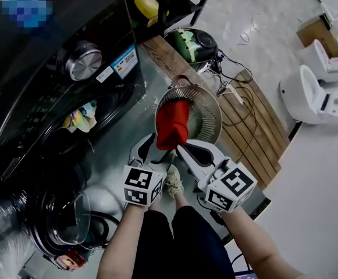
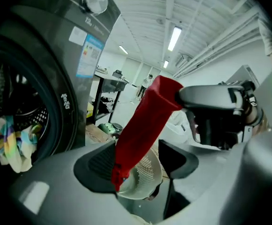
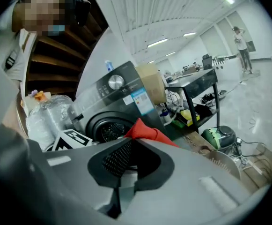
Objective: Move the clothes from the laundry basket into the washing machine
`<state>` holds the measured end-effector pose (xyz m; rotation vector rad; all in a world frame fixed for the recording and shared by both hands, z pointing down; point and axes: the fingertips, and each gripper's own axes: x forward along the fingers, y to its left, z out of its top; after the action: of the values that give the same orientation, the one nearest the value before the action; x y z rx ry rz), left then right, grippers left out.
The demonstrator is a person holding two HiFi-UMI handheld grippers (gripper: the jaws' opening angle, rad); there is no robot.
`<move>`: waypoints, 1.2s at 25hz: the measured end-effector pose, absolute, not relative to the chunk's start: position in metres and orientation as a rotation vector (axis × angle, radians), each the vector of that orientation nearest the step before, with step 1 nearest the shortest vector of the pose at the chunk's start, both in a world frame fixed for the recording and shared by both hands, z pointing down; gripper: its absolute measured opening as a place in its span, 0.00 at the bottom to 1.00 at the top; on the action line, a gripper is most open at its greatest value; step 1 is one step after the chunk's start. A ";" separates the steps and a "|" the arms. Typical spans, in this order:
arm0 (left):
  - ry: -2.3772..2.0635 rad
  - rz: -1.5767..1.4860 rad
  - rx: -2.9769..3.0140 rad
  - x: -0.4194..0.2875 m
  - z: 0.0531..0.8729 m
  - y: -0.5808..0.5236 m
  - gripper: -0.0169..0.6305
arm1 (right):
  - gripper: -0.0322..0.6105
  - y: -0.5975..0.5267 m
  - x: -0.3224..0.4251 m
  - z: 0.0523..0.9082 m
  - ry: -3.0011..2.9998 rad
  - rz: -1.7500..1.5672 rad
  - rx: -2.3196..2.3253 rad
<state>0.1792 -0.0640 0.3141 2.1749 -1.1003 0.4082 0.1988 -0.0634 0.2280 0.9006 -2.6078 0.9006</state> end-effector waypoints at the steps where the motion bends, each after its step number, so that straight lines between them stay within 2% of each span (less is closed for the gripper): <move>1: -1.109 0.386 2.199 0.178 0.307 -0.067 0.63 | 0.10 -0.058 0.195 0.217 -2.628 0.902 0.881; 2: -1.112 0.362 2.224 0.176 0.300 -0.069 0.63 | 0.10 -0.052 0.191 0.207 -2.646 0.905 0.863; 4: -1.120 0.327 2.273 0.174 0.286 -0.072 0.56 | 0.10 -0.044 0.186 0.191 -2.671 0.907 0.836; 5: -1.133 0.319 2.291 0.172 0.279 -0.073 0.49 | 0.10 -0.041 0.186 0.187 -2.676 0.906 0.831; 7: -1.166 0.330 2.304 0.168 0.270 -0.072 0.27 | 0.10 -0.039 0.188 0.186 -2.676 0.904 0.824; 8: -1.182 0.344 2.296 0.164 0.268 -0.070 0.22 | 0.10 -0.040 0.189 0.187 -2.674 0.908 0.819; 12: -1.273 0.387 2.225 0.130 0.263 -0.058 0.22 | 0.11 -0.043 0.182 0.202 -2.635 0.917 0.766; 13: -1.310 0.392 2.211 0.118 0.259 -0.055 0.22 | 0.15 -0.043 0.179 0.208 -2.612 0.911 0.746; 15: -1.388 0.403 2.178 0.090 0.250 -0.048 0.22 | 0.30 -0.042 0.173 0.222 -2.557 0.879 0.710; 19: -1.505 0.472 2.090 0.038 0.244 -0.029 0.22 | 0.46 -0.040 0.160 0.261 -2.463 0.834 0.657; 30: -1.755 0.491 1.939 -0.039 0.251 0.021 0.22 | 0.75 -0.037 0.138 0.459 -2.136 0.804 0.629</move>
<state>-0.0389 0.0208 0.2508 1.9390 -1.7546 0.4909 0.1379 -0.0368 0.4590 0.6292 -2.1355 0.8045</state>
